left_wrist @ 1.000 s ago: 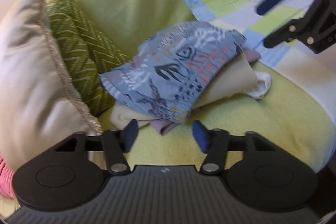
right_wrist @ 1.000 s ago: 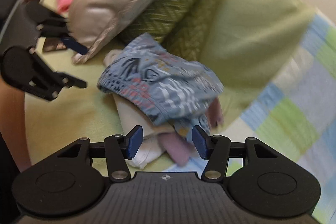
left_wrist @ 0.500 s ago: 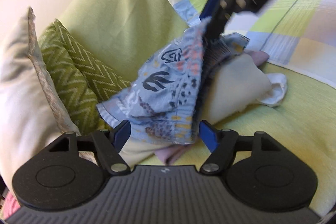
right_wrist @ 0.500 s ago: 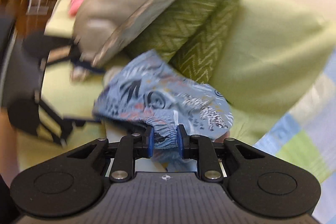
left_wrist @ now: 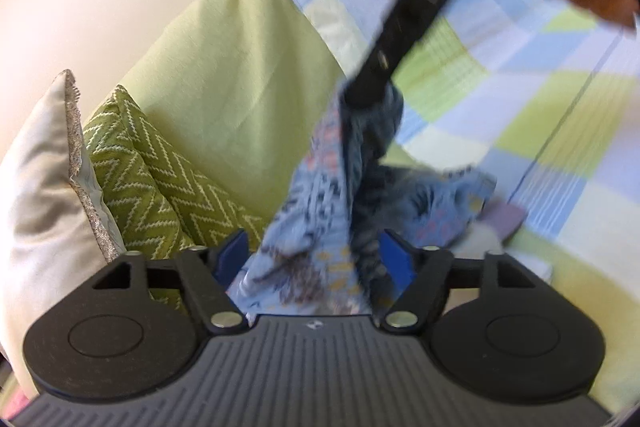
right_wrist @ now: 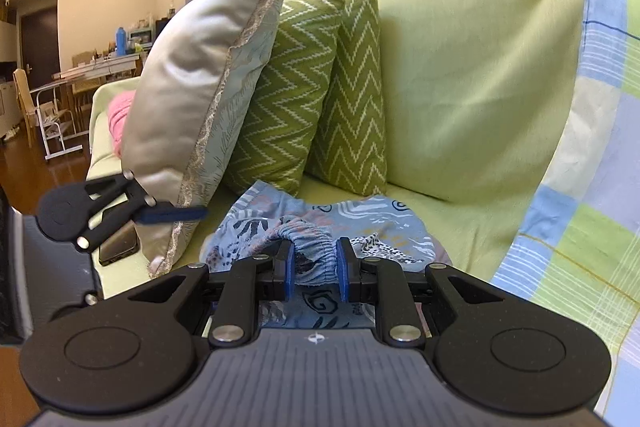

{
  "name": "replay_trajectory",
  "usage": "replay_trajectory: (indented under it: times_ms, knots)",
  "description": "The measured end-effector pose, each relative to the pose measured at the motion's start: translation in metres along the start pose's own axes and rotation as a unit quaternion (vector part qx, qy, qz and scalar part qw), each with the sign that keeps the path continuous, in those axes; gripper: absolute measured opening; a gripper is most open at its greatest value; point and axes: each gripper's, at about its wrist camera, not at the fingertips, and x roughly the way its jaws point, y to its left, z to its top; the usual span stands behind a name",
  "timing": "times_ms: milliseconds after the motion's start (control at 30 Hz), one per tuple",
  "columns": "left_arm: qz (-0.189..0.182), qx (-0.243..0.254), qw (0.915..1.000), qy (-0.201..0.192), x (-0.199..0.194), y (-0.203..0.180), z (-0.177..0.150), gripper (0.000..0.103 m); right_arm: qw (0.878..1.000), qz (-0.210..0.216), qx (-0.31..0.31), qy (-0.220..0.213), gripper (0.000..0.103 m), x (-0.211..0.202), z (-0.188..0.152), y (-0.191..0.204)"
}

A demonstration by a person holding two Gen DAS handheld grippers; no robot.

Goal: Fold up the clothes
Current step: 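Grasp the blue patterned garment's waistband with the right gripper while the left gripper grasps it too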

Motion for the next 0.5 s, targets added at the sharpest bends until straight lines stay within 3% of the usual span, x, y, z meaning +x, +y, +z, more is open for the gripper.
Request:
replay_trajectory:
  times_ms: [167, 233, 300, 367, 400, 433, 500]
  knots:
    - [-0.006, -0.030, 0.9993, 0.020, 0.015, -0.002, -0.002, 0.072, 0.996, -0.024, -0.086, 0.020, 0.020, 0.007, -0.013, 0.016]
    - [-0.013, -0.028, 0.9991, 0.028, 0.027, -0.004, -0.003, 0.052, 0.995, -0.014, -0.096, 0.028, 0.020, 0.010, -0.021, 0.018]
    - [-0.037, -0.045, 0.9976, 0.036, 0.038, 0.000, -0.003, 0.023, 0.992, -0.014, -0.123, 0.029, 0.021, 0.010, -0.030, 0.020]
    - [-0.050, -0.068, 0.9957, 0.038, 0.044, 0.006, -0.005, 0.023, 0.987, -0.019, -0.155, 0.028, 0.024, 0.010, -0.038, 0.023]
    - [-0.052, -0.073, 0.9953, 0.037, 0.045, 0.009, -0.006, 0.022, 0.985, -0.021, -0.170, 0.028, 0.032, 0.009, -0.042, 0.024]
    - [-0.054, -0.077, 0.9949, 0.036, 0.046, 0.012, -0.006, 0.022, 0.982, -0.023, -0.186, 0.027, 0.047, 0.009, -0.046, 0.025]
    - [-0.060, -0.081, 0.9942, 0.037, 0.047, 0.015, -0.008, 0.022, 0.967, -0.046, -0.251, 0.025, 0.051, 0.009, -0.057, 0.031]
